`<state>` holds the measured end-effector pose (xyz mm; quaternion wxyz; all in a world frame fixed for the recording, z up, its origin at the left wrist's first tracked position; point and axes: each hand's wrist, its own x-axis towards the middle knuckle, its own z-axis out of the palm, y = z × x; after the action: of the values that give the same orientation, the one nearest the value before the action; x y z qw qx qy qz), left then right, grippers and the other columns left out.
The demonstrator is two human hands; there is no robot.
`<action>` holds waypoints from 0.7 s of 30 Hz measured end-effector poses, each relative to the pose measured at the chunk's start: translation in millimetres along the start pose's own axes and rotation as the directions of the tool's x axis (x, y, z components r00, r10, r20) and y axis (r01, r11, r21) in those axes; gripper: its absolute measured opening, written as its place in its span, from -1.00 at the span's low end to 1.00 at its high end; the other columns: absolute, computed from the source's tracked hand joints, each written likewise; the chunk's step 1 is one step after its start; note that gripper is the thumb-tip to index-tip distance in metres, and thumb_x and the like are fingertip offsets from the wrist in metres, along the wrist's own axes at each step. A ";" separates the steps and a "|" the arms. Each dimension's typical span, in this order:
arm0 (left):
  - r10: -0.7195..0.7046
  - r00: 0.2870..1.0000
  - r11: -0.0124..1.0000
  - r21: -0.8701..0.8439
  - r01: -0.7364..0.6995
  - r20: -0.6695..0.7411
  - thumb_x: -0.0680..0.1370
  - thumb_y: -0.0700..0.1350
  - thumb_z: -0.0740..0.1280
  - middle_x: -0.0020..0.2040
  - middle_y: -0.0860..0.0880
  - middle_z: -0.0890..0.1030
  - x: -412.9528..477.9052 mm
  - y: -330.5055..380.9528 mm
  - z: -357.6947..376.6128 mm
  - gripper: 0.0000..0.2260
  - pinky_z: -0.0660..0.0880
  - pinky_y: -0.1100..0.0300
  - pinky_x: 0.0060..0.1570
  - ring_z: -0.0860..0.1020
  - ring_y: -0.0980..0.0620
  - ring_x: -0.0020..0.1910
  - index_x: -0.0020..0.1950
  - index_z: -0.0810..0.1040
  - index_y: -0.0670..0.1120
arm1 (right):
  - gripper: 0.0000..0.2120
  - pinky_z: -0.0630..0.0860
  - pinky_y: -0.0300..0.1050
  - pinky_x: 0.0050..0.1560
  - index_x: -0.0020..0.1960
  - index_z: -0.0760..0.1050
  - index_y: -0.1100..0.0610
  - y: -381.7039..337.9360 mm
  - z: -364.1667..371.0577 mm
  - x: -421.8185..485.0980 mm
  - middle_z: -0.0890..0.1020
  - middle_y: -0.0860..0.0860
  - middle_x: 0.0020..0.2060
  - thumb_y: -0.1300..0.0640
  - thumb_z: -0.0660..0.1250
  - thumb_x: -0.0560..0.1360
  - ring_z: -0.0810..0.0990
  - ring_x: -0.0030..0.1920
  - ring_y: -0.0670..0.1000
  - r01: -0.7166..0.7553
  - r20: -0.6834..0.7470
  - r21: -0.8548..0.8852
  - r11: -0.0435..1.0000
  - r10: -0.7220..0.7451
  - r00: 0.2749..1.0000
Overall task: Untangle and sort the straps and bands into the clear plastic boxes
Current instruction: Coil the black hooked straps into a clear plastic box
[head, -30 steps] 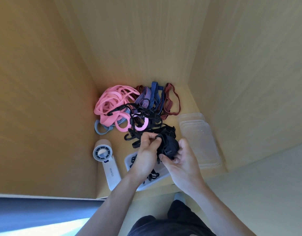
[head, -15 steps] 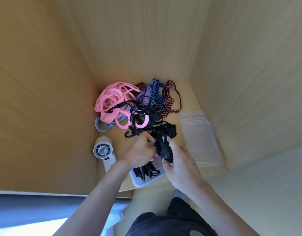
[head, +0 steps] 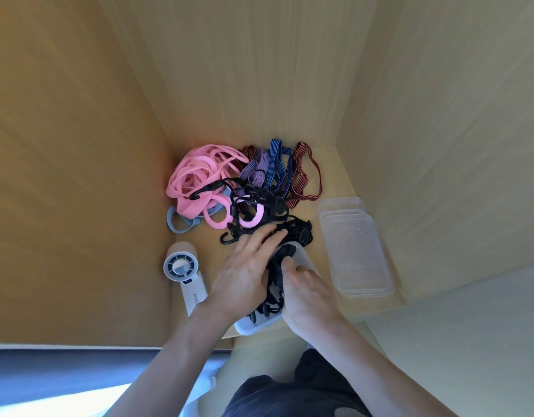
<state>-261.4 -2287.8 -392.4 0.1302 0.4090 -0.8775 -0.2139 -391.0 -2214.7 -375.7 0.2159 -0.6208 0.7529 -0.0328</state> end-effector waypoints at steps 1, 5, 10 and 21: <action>0.047 0.998 0.999 -0.016 -0.046 0.039 0.42 -0.36 0.25 0.52 0.13 0.32 -0.2 -1.6 -0.3 -0.31 0.43 0.18 0.24 0.33 0.05 0.35 0.54 0.34 0.02 | -0.51 0.48 -0.11 -0.10 0.34 0.26 0.14 0.6 0.6 1.0 0.57 0.09 0.05 0.32 0.33 0.48 0.58 0.07 0.09 -0.001 0.008 0.002 1.000 0.001 1.000; 0.106 0.988 0.994 -0.020 -0.104 0.113 0.51 -0.18 0.18 0.51 0.17 0.38 -0.8 -1.9 0.9 -0.43 0.39 0.07 0.36 0.34 0.11 0.36 0.55 0.36 -0.01 | -0.46 0.49 -0.16 -0.02 0.45 0.21 0.16 6.0 3.7 2.4 0.57 0.07 0.08 0.26 0.32 0.53 0.58 0.09 0.06 0.026 0.010 0.030 0.999 -0.026 1.000; 0.141 0.979 0.984 0.085 -0.155 0.150 0.60 -0.05 0.23 0.53 0.15 0.33 3.2 -7.7 6.2 -0.50 0.36 0.08 0.35 0.31 0.06 0.37 0.56 0.32 0.01 | -0.49 0.48 -0.17 0.05 0.46 0.23 0.14 15.8 -5.8 -2.8 0.53 0.04 0.14 0.13 0.33 0.58 0.56 0.13 0.04 0.043 0.033 0.145 0.988 -0.049 0.998; 0.077 0.965 0.981 0.152 -0.118 0.251 0.58 0.08 -0.08 0.61 -0.02 0.08 0.8 -9.5 16.5 -0.44 0.25 -0.01 0.46 0.10 -0.02 0.54 0.58 0.27 0.05 | -0.82 0.54 -0.03 -0.10 -0.08 0.64 0.10 34.6 -2.1 -5.6 0.51 -0.04 -0.09 0.10 0.56 0.37 0.49 -0.05 0.06 0.104 -0.264 -0.061 0.993 -0.116 0.957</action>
<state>-262.3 -2289.4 -411.3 -0.0027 0.3451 -0.9207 -0.1824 -422.8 -2202.0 -383.1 0.0958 -0.6565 0.7400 -0.1107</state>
